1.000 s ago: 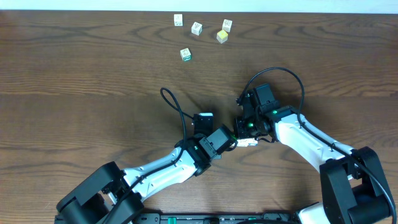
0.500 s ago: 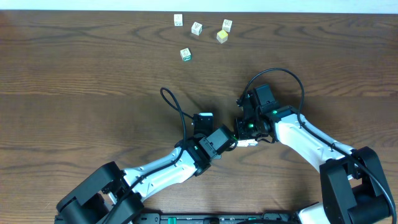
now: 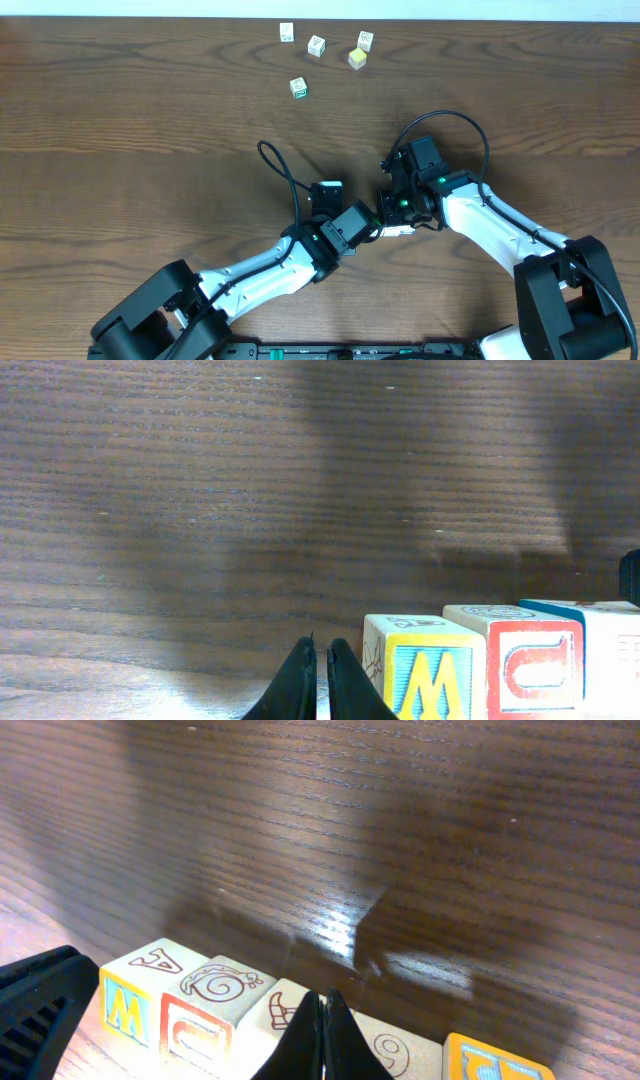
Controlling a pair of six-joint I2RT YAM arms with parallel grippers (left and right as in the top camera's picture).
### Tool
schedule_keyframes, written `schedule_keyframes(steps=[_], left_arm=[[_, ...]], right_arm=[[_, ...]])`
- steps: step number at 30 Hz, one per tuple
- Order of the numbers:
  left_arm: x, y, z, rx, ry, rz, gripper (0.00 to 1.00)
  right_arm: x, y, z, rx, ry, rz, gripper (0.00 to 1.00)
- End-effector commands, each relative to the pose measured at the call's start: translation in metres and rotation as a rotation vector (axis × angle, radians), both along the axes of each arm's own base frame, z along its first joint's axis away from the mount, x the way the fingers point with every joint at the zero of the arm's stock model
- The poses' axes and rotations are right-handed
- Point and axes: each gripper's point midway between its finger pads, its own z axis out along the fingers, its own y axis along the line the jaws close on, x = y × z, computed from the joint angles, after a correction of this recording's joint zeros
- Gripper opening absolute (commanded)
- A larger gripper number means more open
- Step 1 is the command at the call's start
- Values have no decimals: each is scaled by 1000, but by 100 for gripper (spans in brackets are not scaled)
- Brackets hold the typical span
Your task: Lift 5 blocks
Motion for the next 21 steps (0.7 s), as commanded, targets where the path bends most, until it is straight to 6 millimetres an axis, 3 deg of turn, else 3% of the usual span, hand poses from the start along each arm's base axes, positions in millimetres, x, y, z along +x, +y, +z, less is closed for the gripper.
schedule_keyframes(steps=[1, 13, 21], left_arm=[[1, 5, -4, 31, -8, 5, 8], [1, 5, -4, 31, -8, 5, 7], [1, 5, -4, 31, -8, 4, 7]], right_arm=[[-1, 3, -2, 5, 5, 6, 1], [20, 8, 4, 27, -87, 2, 1], [47, -36, 17, -50, -92, -129, 1]])
